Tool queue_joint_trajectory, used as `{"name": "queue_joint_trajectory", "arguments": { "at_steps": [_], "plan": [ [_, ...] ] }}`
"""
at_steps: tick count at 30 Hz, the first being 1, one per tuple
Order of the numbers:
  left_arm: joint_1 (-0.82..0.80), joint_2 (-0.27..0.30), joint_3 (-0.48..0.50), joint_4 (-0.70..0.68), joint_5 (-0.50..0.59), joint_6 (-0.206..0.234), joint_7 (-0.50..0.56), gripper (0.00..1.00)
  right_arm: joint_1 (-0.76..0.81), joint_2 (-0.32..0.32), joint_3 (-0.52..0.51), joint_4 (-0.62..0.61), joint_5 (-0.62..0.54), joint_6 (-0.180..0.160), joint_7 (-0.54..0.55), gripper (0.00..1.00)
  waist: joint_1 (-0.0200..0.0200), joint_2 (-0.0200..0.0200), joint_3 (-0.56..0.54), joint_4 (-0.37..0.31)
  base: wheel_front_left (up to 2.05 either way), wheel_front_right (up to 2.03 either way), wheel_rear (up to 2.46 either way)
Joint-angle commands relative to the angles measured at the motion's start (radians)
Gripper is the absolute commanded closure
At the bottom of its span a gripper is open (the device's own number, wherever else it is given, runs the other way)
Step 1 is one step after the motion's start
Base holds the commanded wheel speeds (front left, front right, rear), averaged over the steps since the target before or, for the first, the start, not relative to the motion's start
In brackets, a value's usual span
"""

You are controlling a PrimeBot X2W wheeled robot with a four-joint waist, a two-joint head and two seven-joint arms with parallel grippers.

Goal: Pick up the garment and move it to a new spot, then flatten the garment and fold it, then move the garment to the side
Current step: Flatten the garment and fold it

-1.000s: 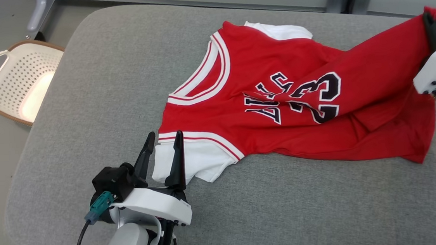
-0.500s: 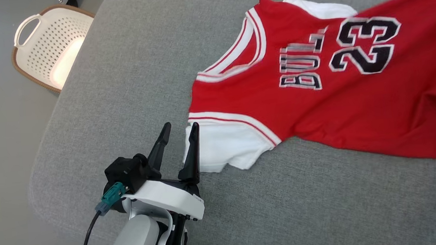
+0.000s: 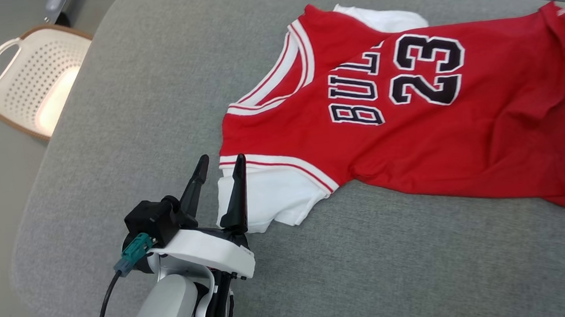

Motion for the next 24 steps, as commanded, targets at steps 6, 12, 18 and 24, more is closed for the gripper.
{"name": "queue_joint_trajectory", "arguments": {
  "at_steps": [6,12,18,24],
  "plan": [
    [0.027,0.005,0.037,0.006,0.03,-0.007,-0.001,0.0,0.1,0.054,0.074,-0.024,0.103,0.0,-0.144,0.0,-0.0001,0.0,-0.091,-0.081,0.0,0.0,0.0],
    [0.073,0.005,0.077,0.02,0.056,-0.011,-0.001,0.0,0.292,0.101,0.214,-0.161,0.289,0.0,-0.244,0.0,-0.0001,0.0,-0.156,-0.133,0.0,0.0,0.0],
    [0.115,0.005,0.116,0.033,0.083,-0.022,-0.001,0.0,0.556,0.095,0.296,-0.403,0.441,0.0,-0.271,0.0,-0.0001,0.0,-0.192,-0.164,0.0,0.0,0.0],
    [0.137,0.005,0.126,0.039,0.096,-0.033,-0.001,0.0,0.763,0.13,0.279,-0.571,0.487,0.0,-0.273,0.0,-0.0001,0.0,-0.194,-0.177,0.0,0.0,0.0]
  ]
}}
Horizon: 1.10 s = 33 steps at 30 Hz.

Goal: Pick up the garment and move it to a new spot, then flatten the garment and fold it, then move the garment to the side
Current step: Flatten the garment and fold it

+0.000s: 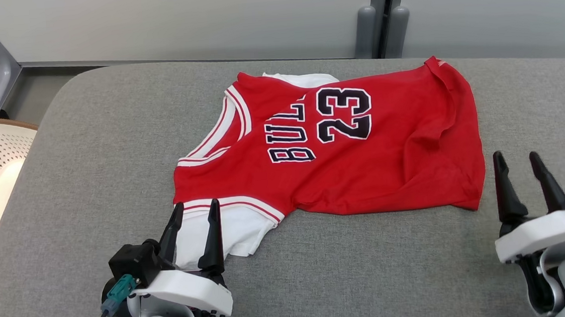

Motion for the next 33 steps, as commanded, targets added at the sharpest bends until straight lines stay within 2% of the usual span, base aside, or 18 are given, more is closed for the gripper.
{"name": "queue_joint_trajectory", "arguments": {
  "at_steps": [1,5,11,22,33],
  "plan": [
    [0.005,0.004,0.002,0.0,0.005,-0.005,-0.001,0.0,0.014,-0.001,-0.003,-0.015,-0.002,0.0,-0.004,0.0,0.0,-0.0001,0.003,-0.001,0.0,0.0,0.0],
    [-0.006,0.004,-0.005,0.002,0.006,-0.008,-0.001,0.0,0.05,0.005,-0.003,-0.046,-0.025,0.0,0.008,0.0,0.0,-0.0001,0.013,0.0,0.0,0.0,0.0],
    [-0.028,0.005,-0.022,0.002,-0.004,-0.012,-0.001,0.0,0.026,-0.009,0.001,-0.054,-0.044,0.0,0.083,0.0,0.0,-0.0001,0.034,0.018,0.0,0.0,0.0],
    [-0.058,0.004,-0.055,-0.001,-0.04,0.0,-0.001,0.0,-0.064,-0.076,0.052,0.036,-0.033,0.0,0.285,0.0,0.0,-0.0001,0.088,0.079,0.0,0.0,0.0],
    [-0.071,0.004,-0.071,0.0,-0.051,0.004,-0.001,0.0,-0.105,-0.092,0.091,0.093,-0.006,0.0,0.327,0.0,0.0,-0.0001,0.106,0.103,0.0,0.0,0.0]
  ]
}}
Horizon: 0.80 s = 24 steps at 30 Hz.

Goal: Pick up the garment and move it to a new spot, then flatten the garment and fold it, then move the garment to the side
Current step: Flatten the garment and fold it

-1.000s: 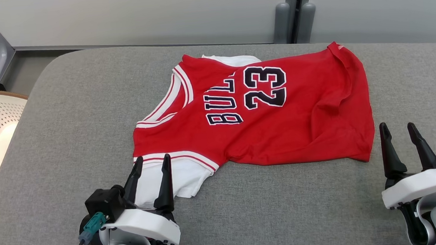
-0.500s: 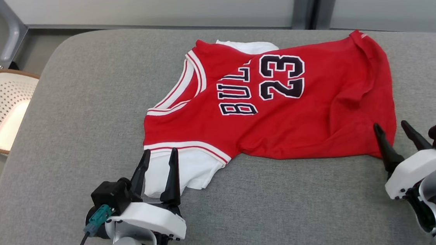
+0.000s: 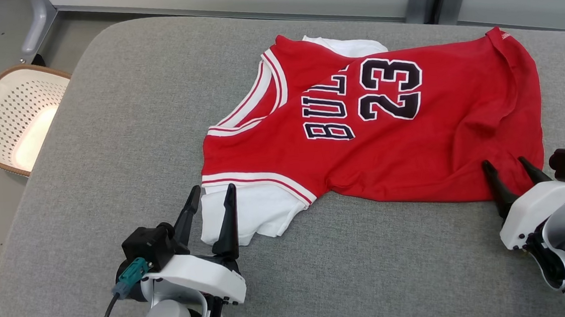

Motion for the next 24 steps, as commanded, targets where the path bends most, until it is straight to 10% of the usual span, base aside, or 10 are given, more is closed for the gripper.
{"name": "queue_joint_trajectory", "arguments": {
  "at_steps": [1,3,6,24],
  "plan": [
    [-0.017,0.004,0.002,0.0,-0.003,0.003,-0.001,0.0,-0.007,-0.004,0.005,0.008,0.01,0.0,0.007,0.0,0.0,0.0,0.001,0.001,0.0,0.0,0.0],
    [-0.017,0.004,0.003,0.001,0.0,0.005,-0.001,0.0,-0.011,-0.004,0.014,0.015,0.021,0.0,0.01,0.08,0.0,0.0,0.002,0.001,0.0,0.0,0.0],
    [-0.018,0.004,0.004,0.003,0.003,0.006,-0.001,0.0,-0.014,-0.006,0.033,0.011,0.032,0.0,-0.003,1.0,0.0,0.0,0.001,-0.002,0.0,0.0,0.0],
    [0.014,0.004,0.017,0.052,0.022,0.001,-0.001,0.0,0.08,-0.008,-0.047,-0.091,0.04,0.0,-0.158,1.0,0.0,0.0,-0.063,-0.031,0.0,0.0,0.0]
  ]
}}
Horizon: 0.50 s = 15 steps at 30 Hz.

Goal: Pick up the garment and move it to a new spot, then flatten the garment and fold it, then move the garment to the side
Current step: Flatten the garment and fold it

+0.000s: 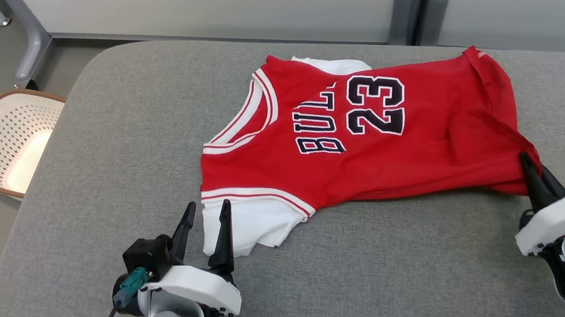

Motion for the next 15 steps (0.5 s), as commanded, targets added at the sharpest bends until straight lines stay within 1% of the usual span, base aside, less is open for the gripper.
{"name": "queue_joint_trajectory", "arguments": {
  "at_steps": [1,3,4,7,11,14,15],
  "plan": [
    [0.008,0.004,0.005,0.011,0.006,-0.001,-0.001,0.0,0.031,0.004,-0.027,-0.015,-0.01,0.0,-0.018,1.0,0.0,0.0,-0.009,-0.005,0.0,0.0,0.0],
    [0.017,0.004,0.003,0.032,0.011,-0.003,-0.001,0.0,0.061,0.017,-0.06,-0.035,-0.02,0.0,-0.029,1.0,0.0,0.0,-0.014,-0.011,0.0,0.0,0.0],
    [0.02,0.004,0.004,0.062,0.014,0.004,-0.001,0.0,0.088,0.036,-0.091,-0.051,-0.028,0.0,-0.033,1.0,0.0,0.0,-0.018,-0.017,0.0,0.0,0.0],
    [0.016,0.004,-0.006,0.128,0.016,0.004,-0.001,0.0,0.122,0.061,-0.128,-0.07,-0.038,0.0,-0.036,1.0,0.0,0.0,-0.021,-0.027,0.0,0.0,0.0],
    [-0.011,0.005,-0.03,0.221,0.004,-0.008,-0.001,0.0,0.144,0.092,-0.149,-0.079,-0.056,0.0,-0.028,1.0,0.0,0.0,-0.024,-0.035,0.0,0.0,0.0],
    [-0.031,0.004,-0.04,0.278,-0.008,0.0,0.003,0.0,0.147,0.108,-0.157,-0.082,-0.065,0.0,-0.024,1.0,0.0,0.0,-0.029,-0.039,0.0,0.0,0.0],
    [-0.031,0.004,-0.04,0.278,-0.008,0.0,0.003,0.0,0.147,0.108,-0.157,-0.082,-0.065,0.0,-0.024,1.0,0.0,0.0,-0.029,-0.039,0.0,0.0,0.0]
  ]
}}
